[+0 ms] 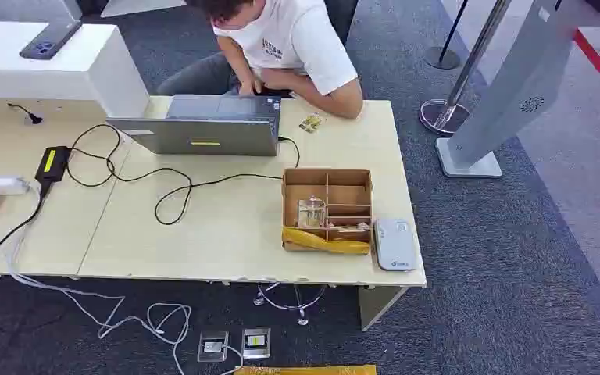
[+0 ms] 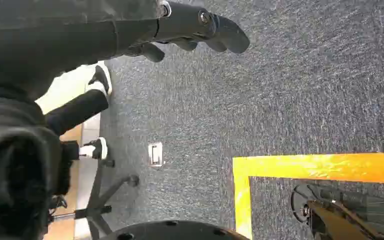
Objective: Pass the card to the sensor for recognition and then transmit it.
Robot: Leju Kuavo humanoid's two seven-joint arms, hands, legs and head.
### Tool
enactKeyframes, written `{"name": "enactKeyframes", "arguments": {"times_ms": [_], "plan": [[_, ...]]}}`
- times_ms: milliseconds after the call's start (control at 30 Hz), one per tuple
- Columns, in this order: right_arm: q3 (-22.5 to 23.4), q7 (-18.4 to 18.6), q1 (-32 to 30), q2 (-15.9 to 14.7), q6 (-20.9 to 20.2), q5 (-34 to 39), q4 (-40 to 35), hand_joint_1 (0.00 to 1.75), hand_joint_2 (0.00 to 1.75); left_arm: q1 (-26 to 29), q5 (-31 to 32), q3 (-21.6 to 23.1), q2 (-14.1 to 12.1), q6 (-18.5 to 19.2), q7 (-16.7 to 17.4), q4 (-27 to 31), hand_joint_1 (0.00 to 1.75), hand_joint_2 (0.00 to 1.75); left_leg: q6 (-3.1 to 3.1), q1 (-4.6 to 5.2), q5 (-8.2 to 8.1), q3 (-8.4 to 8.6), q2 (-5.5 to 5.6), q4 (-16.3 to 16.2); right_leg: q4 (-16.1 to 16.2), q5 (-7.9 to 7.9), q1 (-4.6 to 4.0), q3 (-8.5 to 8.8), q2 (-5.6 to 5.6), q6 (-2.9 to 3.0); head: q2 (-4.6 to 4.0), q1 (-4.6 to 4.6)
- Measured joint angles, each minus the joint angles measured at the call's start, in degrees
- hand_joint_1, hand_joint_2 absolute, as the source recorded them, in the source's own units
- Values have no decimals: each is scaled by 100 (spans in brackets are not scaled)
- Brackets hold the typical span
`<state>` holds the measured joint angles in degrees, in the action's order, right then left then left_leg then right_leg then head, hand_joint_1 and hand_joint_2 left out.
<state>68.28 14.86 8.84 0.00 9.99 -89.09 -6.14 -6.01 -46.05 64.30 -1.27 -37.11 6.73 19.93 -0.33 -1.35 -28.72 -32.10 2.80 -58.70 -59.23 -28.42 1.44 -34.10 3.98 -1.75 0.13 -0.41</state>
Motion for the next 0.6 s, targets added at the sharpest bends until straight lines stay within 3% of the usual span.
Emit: {"name": "enactKeyframes", "arguments": {"times_ms": [600], "plan": [[0, 13, 0, -35, -9, 0, 0, 0, 0, -3, -24, 120, 50, 33, 0, -2, 0, 0, 0, 0, 0, 0, 0, 0, 0, 0, 0, 0, 0, 0, 0, 0]]}}
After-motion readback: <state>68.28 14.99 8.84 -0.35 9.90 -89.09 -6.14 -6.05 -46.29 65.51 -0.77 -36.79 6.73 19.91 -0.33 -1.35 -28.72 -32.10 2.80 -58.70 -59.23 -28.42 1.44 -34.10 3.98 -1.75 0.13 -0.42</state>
